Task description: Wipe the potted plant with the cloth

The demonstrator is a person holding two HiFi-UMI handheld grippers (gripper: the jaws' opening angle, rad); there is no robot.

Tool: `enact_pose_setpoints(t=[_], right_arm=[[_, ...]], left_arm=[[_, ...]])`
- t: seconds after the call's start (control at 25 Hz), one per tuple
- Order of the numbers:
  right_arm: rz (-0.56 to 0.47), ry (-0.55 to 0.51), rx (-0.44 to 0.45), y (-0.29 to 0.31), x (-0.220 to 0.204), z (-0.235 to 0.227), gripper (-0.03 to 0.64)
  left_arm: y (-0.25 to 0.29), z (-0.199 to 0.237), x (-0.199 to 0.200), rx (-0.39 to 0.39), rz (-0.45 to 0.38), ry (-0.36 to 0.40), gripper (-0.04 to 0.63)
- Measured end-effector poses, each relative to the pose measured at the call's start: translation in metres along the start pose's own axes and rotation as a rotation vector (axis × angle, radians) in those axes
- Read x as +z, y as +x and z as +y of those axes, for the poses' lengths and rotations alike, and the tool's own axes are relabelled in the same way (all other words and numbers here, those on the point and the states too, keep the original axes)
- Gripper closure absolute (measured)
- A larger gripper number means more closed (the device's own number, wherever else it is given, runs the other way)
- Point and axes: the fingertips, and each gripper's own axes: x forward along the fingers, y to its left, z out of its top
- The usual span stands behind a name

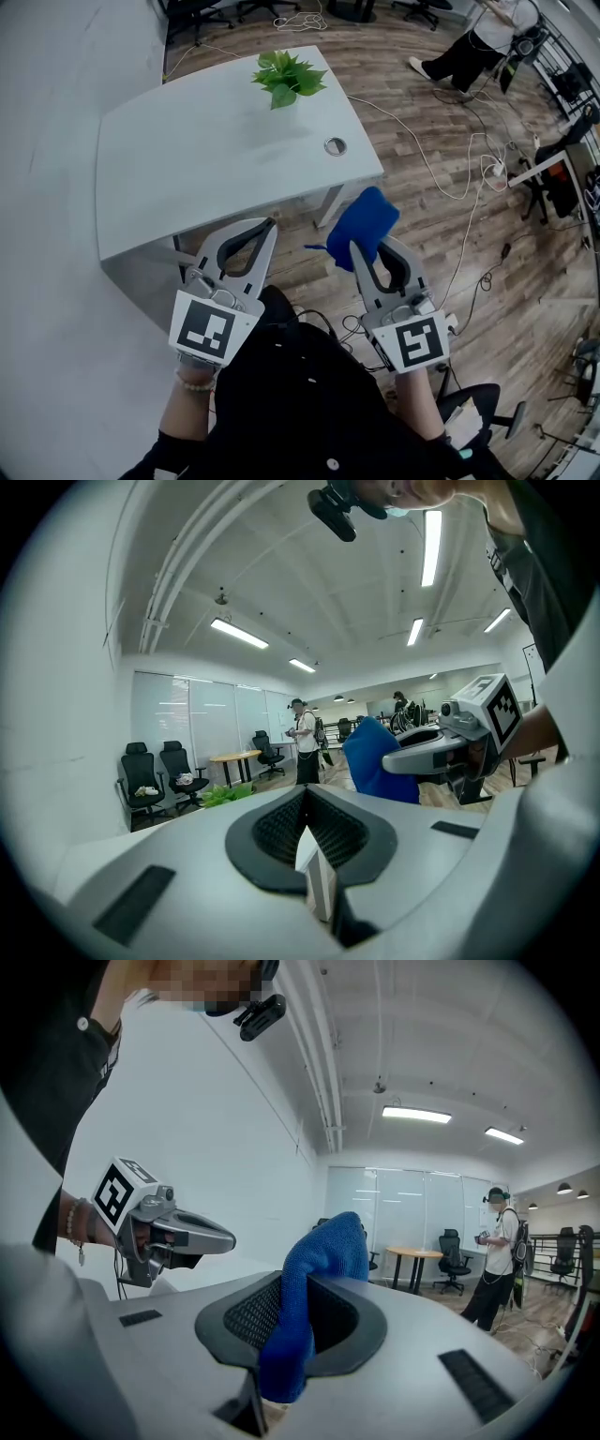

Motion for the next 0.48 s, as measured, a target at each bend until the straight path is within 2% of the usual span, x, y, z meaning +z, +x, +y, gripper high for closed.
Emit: enact_pose_setpoints(t=[0.48], right_arm=[[0.008,0.013,-0.023,0.002,-0.014,-0.013,0.522]], left_arm=[[0.023,0.0,-0.005,-0.03,0.0,0.0,0.581]])
